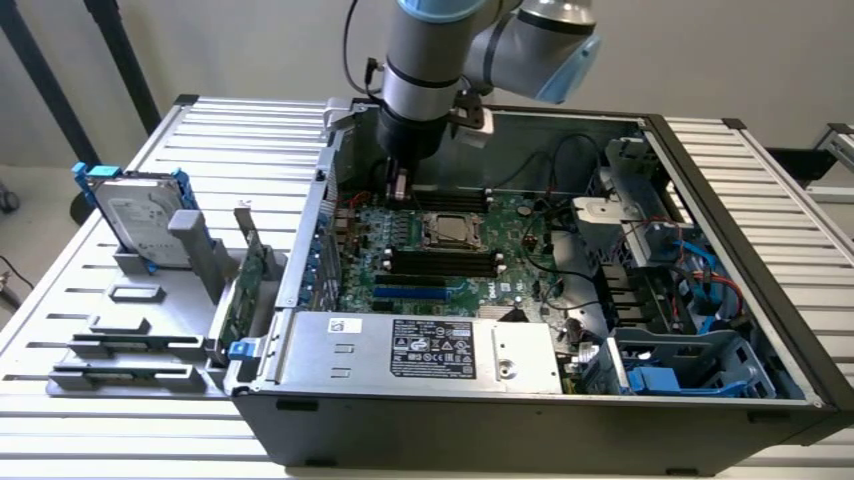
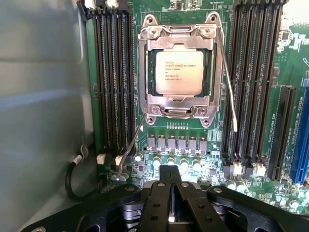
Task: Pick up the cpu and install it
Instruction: 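Install the first cpu locking lever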
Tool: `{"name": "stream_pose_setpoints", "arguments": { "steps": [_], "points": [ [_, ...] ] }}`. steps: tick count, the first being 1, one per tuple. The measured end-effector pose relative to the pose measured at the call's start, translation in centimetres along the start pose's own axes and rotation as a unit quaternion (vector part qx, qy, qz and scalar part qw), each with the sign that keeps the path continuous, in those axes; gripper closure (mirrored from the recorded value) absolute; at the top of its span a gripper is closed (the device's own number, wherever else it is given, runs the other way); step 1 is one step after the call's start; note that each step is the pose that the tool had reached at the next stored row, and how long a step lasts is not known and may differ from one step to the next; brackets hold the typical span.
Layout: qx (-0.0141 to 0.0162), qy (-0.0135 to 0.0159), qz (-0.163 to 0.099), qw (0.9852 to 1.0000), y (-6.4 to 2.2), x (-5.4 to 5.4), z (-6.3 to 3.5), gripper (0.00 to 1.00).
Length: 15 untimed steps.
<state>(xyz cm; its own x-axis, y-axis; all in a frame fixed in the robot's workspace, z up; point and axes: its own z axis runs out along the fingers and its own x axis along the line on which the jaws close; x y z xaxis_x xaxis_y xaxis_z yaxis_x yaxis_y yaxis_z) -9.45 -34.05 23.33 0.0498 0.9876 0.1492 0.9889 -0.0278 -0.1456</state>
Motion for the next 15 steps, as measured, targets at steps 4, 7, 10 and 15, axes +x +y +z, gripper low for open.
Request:
{"name": "stream_pose_setpoints", "arguments": {
  "steps": [4,7,10,15],
  "points": [
    [-0.0042,0.0045,0.027,0.9996,-0.03,0.00,0.01,0.89],
    [-0.0075,0.0084,0.050,0.9987,-0.03,0.00,0.01,0.89],
    [-0.0103,0.0116,0.070,0.9974,-0.03,-0.01,0.02,0.89],
    [-0.0112,0.0134,0.082,0.9965,-0.02,-0.31,0.03,0.89]
  ]
}}
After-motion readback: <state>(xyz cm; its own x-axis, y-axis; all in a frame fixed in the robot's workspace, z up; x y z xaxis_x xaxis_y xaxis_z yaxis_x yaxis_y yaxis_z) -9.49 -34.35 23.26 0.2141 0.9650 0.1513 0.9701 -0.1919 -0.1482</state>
